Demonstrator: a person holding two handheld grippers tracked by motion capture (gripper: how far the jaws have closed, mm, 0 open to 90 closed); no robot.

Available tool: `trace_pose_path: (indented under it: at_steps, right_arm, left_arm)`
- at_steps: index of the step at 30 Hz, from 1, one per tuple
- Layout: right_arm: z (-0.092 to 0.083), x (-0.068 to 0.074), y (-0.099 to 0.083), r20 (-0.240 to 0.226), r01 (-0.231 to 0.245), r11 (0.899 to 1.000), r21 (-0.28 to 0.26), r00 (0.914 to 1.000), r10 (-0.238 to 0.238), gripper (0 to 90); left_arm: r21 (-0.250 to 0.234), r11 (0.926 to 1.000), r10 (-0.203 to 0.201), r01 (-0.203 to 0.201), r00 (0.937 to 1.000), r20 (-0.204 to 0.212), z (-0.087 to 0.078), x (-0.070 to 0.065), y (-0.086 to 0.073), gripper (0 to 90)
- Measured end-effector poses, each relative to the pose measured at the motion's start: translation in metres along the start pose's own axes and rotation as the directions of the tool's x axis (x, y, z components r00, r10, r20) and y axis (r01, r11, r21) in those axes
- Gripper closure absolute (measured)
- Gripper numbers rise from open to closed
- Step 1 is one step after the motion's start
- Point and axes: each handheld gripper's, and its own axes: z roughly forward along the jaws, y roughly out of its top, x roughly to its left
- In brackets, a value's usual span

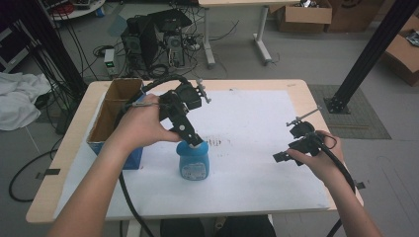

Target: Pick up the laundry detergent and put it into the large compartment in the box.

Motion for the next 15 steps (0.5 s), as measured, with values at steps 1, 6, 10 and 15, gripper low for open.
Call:
trace_pose_path:
  at_steps: [1,6,10,15]
  right_arm:
    - [0.000,0.000,0.000,0.000,0.000,1.000,0.000,1.0000,0.000,17.5]
    - [-0.001,0.002,0.000,0.000,0.007,1.000,0.003,1.0000,-0.007,17.1]
    - [-0.001,0.002,0.000,0.000,0.002,1.000,0.002,1.0000,-0.002,17.2]
    - [0.000,0.001,-0.002,-0.001,-0.002,1.000,0.014,1.0000,0.002,17.2]
  left_arm:
    - [0.007,1.0000,0.007,-0.007,1.0000,-0.001,0.002,-0.001,0.000,0.6]
    - [0.048,0.9978,0.045,-0.045,0.9990,0.007,0.016,-0.009,0.001,1.0]
    - [0.079,0.9950,0.060,-0.061,0.9982,0.008,0.024,-0.012,0.002,1.2]
    - [0.113,0.9907,0.075,-0.077,0.9970,0.018,0.034,-0.013,0.002,1.4]
